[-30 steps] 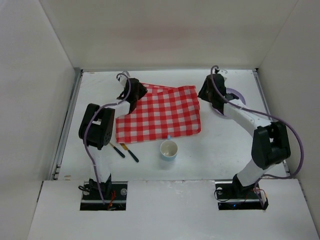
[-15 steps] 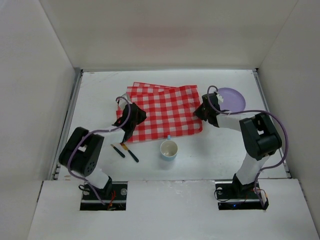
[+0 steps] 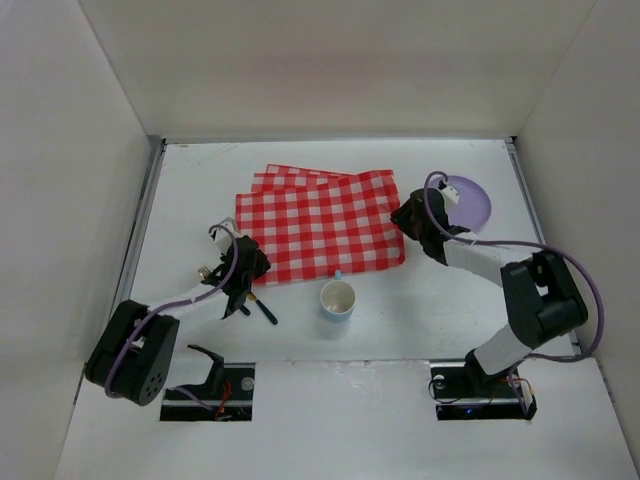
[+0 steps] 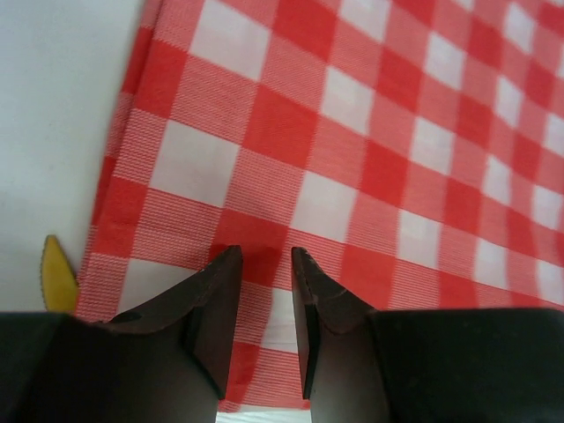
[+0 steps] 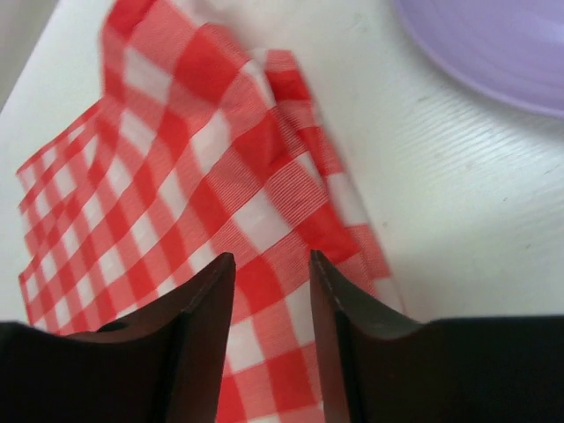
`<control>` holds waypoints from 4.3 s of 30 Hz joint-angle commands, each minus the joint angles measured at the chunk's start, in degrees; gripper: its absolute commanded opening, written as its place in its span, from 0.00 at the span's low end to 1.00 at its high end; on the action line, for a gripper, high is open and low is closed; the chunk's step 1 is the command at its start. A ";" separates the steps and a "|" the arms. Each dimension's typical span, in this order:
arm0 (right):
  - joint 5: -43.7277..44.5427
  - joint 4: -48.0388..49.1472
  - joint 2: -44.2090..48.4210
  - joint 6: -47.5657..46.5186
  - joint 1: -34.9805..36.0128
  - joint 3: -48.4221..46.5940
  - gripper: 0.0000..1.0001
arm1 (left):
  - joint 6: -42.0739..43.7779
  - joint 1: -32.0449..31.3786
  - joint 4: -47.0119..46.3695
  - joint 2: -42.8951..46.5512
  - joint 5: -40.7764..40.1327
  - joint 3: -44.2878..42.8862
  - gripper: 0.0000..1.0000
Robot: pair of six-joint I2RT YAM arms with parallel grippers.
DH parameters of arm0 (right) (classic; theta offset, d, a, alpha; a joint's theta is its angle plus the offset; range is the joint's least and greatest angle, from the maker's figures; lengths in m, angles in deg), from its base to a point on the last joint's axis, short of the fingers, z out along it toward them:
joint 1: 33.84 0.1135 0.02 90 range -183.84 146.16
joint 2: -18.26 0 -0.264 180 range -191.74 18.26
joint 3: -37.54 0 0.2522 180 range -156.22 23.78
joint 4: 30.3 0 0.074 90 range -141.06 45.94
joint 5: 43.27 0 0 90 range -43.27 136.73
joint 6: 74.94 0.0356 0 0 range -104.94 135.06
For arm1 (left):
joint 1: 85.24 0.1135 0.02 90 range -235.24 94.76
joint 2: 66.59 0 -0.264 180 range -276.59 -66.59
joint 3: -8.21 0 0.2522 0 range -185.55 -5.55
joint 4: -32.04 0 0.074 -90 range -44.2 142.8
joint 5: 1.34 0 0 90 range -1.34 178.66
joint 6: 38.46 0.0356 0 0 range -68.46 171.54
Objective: Set the dinner table for one person
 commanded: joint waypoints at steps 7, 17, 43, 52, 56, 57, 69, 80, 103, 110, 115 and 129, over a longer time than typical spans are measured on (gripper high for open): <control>11.10 0.63 7.92 -2.19 6.56 8.28 0.66 | -3.02 -1.01 -0.04 -9.96 -1.38 -5.25 0.28; 12.25 0.18 5.64 -1.75 8.49 9.07 0.67 | -5.22 -3.47 -2.41 -17.79 -1.38 -9.75 0.27; -6.56 0.80 1.96 -5.09 -27.45 2.31 0.54 | 0.40 -9.97 -12.78 13.85 -5.07 6.43 0.42; -7.97 -2.18 -4.99 -3.86 -29.56 -3.40 0.45 | 0.93 -11.39 -14.28 12.53 -5.60 6.69 0.43; -7.88 -2.54 -5.88 -3.86 -29.48 -3.24 0.43 | 1.02 -10.77 -14.19 13.50 -5.60 6.95 0.43; -7.97 -2.54 -6.14 -3.77 -29.48 -3.23 0.40 | 1.02 -10.68 -14.19 13.67 -5.60 7.04 0.43; -9.11 2.11 4.81 1.24 -34.39 3.08 0.03 | 1.28 -8.14 -13.58 16.92 -5.25 8.27 0.44; -9.03 -6.23 18.74 -6.67 -15.28 -4.72 0.06 | 1.37 -7.17 -13.49 19.64 -5.60 8.80 0.44; -11.93 -14.75 -16.07 -10.36 10.16 -26.69 0.07 | 2.34 -4.79 -12.43 21.06 -5.07 9.24 0.45; -10.52 -17.39 -17.83 -10.63 10.16 -27.23 0.08 | 1.98 -5.06 -12.43 20.44 -5.07 9.06 0.46; -10.17 -19.15 -19.15 -11.59 10.07 -28.02 0.13 | 1.98 -5.06 -12.43 20.35 -5.07 9.06 0.46; -1.39 -17.92 8.05 -19.14 14.19 -14.69 0.50 | 1.90 -5.14 -12.08 21.58 -5.07 9.24 0.46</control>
